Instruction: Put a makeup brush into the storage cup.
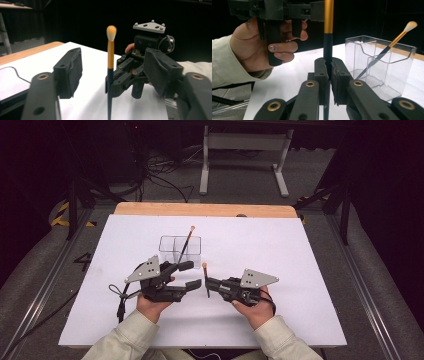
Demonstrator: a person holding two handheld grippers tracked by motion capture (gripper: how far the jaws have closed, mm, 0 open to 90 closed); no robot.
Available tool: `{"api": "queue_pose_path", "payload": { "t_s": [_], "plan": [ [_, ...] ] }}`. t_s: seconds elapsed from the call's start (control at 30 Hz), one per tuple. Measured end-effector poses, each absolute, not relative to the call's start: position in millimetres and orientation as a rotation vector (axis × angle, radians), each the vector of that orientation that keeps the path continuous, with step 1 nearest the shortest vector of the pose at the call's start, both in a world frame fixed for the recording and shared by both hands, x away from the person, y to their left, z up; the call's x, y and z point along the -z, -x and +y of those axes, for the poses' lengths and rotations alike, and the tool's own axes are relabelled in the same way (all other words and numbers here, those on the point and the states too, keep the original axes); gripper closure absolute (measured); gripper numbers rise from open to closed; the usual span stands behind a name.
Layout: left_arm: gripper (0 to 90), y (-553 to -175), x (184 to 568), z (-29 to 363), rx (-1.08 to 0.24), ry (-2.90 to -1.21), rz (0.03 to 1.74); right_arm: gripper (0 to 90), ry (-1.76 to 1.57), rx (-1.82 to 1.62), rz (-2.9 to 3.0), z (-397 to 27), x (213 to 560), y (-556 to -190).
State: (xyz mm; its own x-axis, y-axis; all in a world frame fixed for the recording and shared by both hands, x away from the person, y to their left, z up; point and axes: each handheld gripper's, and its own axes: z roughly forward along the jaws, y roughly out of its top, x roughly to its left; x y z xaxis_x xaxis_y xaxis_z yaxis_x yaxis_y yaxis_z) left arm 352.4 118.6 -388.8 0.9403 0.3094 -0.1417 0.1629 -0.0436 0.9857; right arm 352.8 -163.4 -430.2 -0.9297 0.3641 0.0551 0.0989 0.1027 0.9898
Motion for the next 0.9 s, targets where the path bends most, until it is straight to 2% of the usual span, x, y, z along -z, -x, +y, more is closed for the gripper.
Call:
{"api": "queue_pose_path", "payload": {
  "t_s": [0.13,0.23,0.73,0.9],
  "plan": [
    [36.6,-352.3,388.5,113.8,-0.119,-1.632,0.381,84.0,-0.457,-1.919,2.173,-158.7,433.0,-351.8],
    [42.8,-352.6,388.2,110.0,-0.129,-1.647,0.397,84.0,-0.460,-1.921,2.167,-157.0,433.6,-351.3],
    [80.6,-352.6,389.5,103.1,-0.110,-1.691,0.443,84.0,-0.432,-1.934,2.137,-154.6,433.0,-348.9],
    [82.8,-351.5,388.2,103.0,-0.129,-1.701,0.450,83.9,-0.435,-1.942,2.135,-155.1,433.4,-348.8]
  ]
}}
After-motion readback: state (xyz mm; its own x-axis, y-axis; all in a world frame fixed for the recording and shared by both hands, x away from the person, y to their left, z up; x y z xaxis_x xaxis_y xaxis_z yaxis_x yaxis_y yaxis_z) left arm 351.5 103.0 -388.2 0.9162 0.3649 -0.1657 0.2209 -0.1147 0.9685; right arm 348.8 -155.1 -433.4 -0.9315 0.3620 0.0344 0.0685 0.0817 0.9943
